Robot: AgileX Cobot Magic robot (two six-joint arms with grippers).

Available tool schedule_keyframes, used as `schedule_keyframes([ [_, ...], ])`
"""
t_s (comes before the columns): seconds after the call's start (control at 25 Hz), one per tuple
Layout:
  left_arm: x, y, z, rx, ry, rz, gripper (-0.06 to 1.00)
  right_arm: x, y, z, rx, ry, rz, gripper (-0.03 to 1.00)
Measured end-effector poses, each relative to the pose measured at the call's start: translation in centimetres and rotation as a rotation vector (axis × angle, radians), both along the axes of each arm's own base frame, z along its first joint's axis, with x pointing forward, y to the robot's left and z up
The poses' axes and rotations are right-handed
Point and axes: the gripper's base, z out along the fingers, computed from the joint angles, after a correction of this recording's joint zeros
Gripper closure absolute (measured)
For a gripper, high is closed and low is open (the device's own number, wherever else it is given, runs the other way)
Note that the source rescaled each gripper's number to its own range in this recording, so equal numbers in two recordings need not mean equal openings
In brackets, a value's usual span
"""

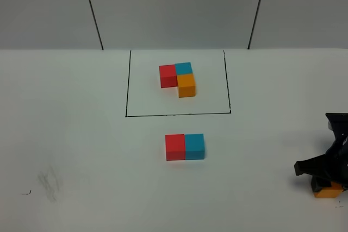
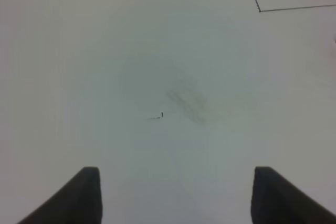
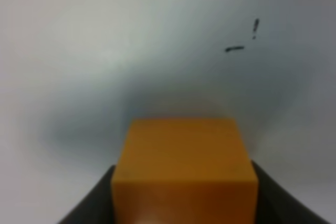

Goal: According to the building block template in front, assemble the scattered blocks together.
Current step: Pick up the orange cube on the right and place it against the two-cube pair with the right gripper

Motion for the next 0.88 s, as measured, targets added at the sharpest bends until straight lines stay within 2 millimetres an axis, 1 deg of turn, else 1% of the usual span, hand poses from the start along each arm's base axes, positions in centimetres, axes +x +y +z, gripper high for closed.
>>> schedule_keyframes([
  [0.16, 0.0, 0.0, 0.0, 0.000, 0.000, 0.000, 0.40, -0.5, 0.0, 1.7, 0.004, -0.017, -0.009, 0.96],
  [0.44, 0.0, 0.0, 0.0, 0.000, 0.000, 0.000, 0.40, -2.1, -0.1, 5.3, 0.013, -0.042, -0.022, 0.96],
  [0.56, 0.0, 0.0, 0.0, 0.000, 0.000, 0.000, 0.40, -2.9, -0.1, 6.7, 0.026, -0.050, -0.059, 0.96],
  [0.72, 0.0, 0.0, 0.0, 0.000, 0.000, 0.000, 0.40, -3.9, 0.0, 7.7, 0.044, -0.013, -0.081, 0.96],
  [0.88, 0.0, 0.0, 0.0, 0.000, 0.000, 0.000, 0.40, -4.5, 0.4, 8.1, 0.084, 0.010, -0.102, 0.96],
])
